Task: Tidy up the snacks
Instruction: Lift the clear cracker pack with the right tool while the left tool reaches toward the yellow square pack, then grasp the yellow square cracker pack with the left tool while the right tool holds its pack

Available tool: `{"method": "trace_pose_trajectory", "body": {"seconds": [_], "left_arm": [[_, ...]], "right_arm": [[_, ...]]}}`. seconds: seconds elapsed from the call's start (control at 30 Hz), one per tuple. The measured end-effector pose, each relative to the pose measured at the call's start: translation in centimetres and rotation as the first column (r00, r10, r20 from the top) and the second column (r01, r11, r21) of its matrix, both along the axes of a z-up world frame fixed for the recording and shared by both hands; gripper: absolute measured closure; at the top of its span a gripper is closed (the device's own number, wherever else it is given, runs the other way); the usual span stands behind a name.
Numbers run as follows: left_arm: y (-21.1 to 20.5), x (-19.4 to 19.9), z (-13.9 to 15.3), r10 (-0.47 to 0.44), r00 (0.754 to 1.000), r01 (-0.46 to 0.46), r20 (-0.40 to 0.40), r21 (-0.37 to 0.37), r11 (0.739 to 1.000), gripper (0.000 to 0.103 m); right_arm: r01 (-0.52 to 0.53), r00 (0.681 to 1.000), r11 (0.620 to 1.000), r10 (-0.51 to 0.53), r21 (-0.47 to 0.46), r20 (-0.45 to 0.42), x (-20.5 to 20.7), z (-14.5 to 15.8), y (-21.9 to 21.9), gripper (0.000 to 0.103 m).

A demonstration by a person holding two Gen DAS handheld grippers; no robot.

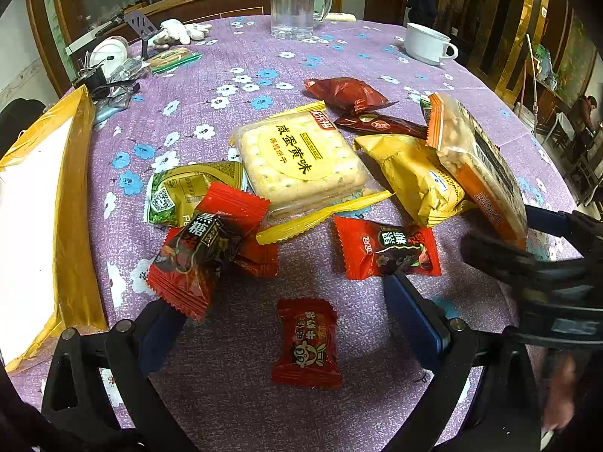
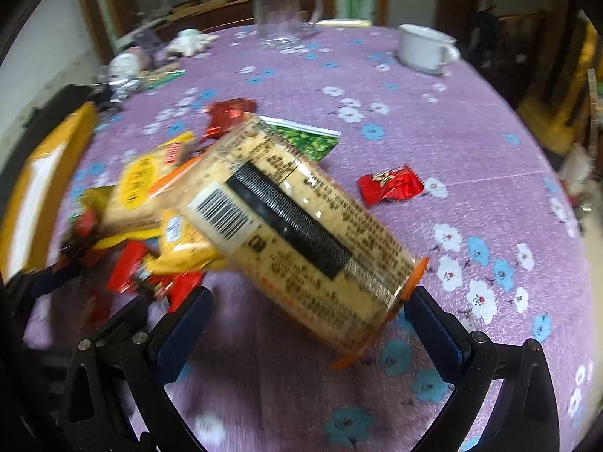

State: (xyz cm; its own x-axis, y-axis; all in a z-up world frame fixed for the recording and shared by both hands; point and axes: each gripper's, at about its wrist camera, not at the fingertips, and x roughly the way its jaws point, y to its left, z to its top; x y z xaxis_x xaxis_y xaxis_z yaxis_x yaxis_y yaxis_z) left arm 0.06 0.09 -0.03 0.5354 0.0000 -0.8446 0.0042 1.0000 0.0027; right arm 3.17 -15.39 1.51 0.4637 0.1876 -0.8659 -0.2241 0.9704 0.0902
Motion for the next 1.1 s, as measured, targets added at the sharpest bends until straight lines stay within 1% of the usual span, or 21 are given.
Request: {"method": "trace_pose_trajectory", "body": {"seconds": [0.03, 0.1, 0.23, 0.3, 0.33, 0.4, 0.43, 0.47, 0.53, 0.57, 0.63, 0.67, 0.7, 0.73, 0.77, 0.83, 0.9, 0.93, 1.03, 1.07, 1.1], "left_arm": [[0.0, 0.0, 0.0, 0.0, 1.0, 0.0, 0.0, 0.0, 1.0, 0.002], [0.1, 0.0, 0.0, 0.0, 1.0, 0.0, 0.0, 0.0, 1.0, 0.002], [0.1, 0.0, 0.0, 0.001, 1.0, -0.001, 0.0, 0.001, 1.0, 0.002], [0.2, 0.3, -0.2, -0.002, 1.0, 0.002, -0.001, 0.0, 1.0, 0.002], [0.2, 0.3, -0.2, -0.031, 0.999, 0.031, -0.009, 0.003, 1.0, 0.002], [0.4, 0.3, 0.0, -0.091, 0.995, 0.091, -0.047, -0.009, 0.996, 0.002], [0.5, 0.2, 0.1, -0.119, 0.991, 0.118, -0.065, -0.012, 0.993, 0.003], [0.7, -0.2, 0.4, -0.134, 0.99, 0.133, -0.054, -0.01, 0.991, 0.005], [1.2, -1.3, 1.6, -0.162, 0.987, 0.162, 0.003, 0.002, 0.987, 0.005], [1.5, -1.8, 2.1, -0.183, 0.983, 0.183, 0.022, 0.018, 0.983, 0.005], [2.2, -2.4, 3.0, -0.23, 0.972, 0.229, 0.042, 0.016, 0.973, 0.005], [2.7, -2.5, 3.3, -0.238, 0.97, 0.238, 0.045, 0.009, 0.971, 0.005], [3.0, -2.4, 3.5, -0.248, 0.968, 0.248, 0.042, 0.0, 0.969, 0.005], [3.4, -2.3, 3.8, -0.254, 0.966, 0.255, 0.04, -0.007, 0.967, 0.01], [3.8, -2.2, 4.0, -0.248, 0.968, 0.249, 0.046, -0.012, 0.969, 0.016], [4.5, -1.7, 4.1, -0.235, 0.971, 0.236, 0.048, -0.026, 0.971, 0.017], [5.2, -0.9, 4.1, -0.213, 0.976, 0.214, 0.039, -0.04, 0.976, 0.025], [5.8, -0.4, 4.2, -0.2, 0.979, 0.201, 0.035, -0.045, 0.979, 0.033], [6.9, 1.5, 4.6, -0.174, 0.985, 0.174, 0.01, -0.106, 0.979, 0.034], [7.0, 2.4, 4.8, -0.173, 0.985, 0.173, 0.009, -0.124, 0.977, 0.034], [6.8, 3.4, 4.9, -0.178, 0.984, 0.177, 0.002, -0.126, 0.976, 0.034]], "right_arm": [[-0.028, 1.0, 0.999, 0.028, 0.033, -0.002, -0.4, 0.3, -0.6, 0.005], [-0.085, 0.996, 0.995, 0.084, 0.055, 0.012, -1.2, 1.0, -1.3, 0.005], [-0.187, 0.978, 0.982, 0.184, 0.016, 0.095, -2.3, 3.5, -1.4, 0.004], [-0.26, 0.958, 0.965, 0.257, 0.008, 0.129, -2.2, 4.7, -0.8, 0.003], [-0.3, 0.944, 0.954, 0.299, -0.014, 0.138, -1.8, 5.0, -0.2, 0.004], [-0.327, 0.931, 0.943, 0.334, -0.064, 0.151, -0.7, 5.1, 0.9, 0.004], [-0.347, 0.923, 0.935, 0.354, -0.072, 0.15, 0.1, 4.8, 1.4, 0.005], [-0.37, 0.916, 0.926, 0.378, -0.081, 0.136, 0.9, 4.3, 1.8, 0.005], [-0.369, 0.917, 0.923, 0.381, -0.112, 0.119, 1.8, 3.2, 2.2, 0.006], [-0.374, 0.917, 0.921, 0.385, -0.108, 0.107, 2.2, 2.7, 2.3, 0.009], [-0.383, 0.917, 0.922, 0.387, -0.057, 0.098, 2.4, 2.2, 1.9, 0.022], [-0.372, 0.922, 0.928, 0.374, -0.034, 0.101, 2.2, 2.2, 1.6, 0.028], [-0.367, 0.924, 0.93, 0.368, -0.028, 0.104, 1.9, 2.2, 1.5, 0.034], [-0.362, 0.925, 0.932, 0.364, -0.031, 0.112, 1.4, 2.4, 1.4, 0.038], [-0.356, 0.927, 0.934, 0.357, -0.032, 0.118, 1.1, 2.5, 1.2, 0.04], [-0.328, 0.938, 0.944, 0.325, 0.01, 0.124, 0.7, 2.7, 0.4, 0.041], [-0.296, 0.948, 0.952, 0.282, 0.083, 0.149, 0.3, 3.1, -0.9, 0.042], [-0.283, 0.951, 0.953, 0.265, 0.11, 0.158, 0.3, 3.2, -1.3, 0.042], [-0.235, 0.964, 0.946, 0.198, 0.224, 0.177, 0.8, 3.5, -3.3, 0.042], [-0.221, 0.967, 0.944, 0.18, 0.245, 0.178, 0.9, 3.6, -3.8, 0.042], [-0.208, 0.97, 0.941, 0.164, 0.267, 0.18, 1.1, 3.6, -4.3, 0.042]]}}
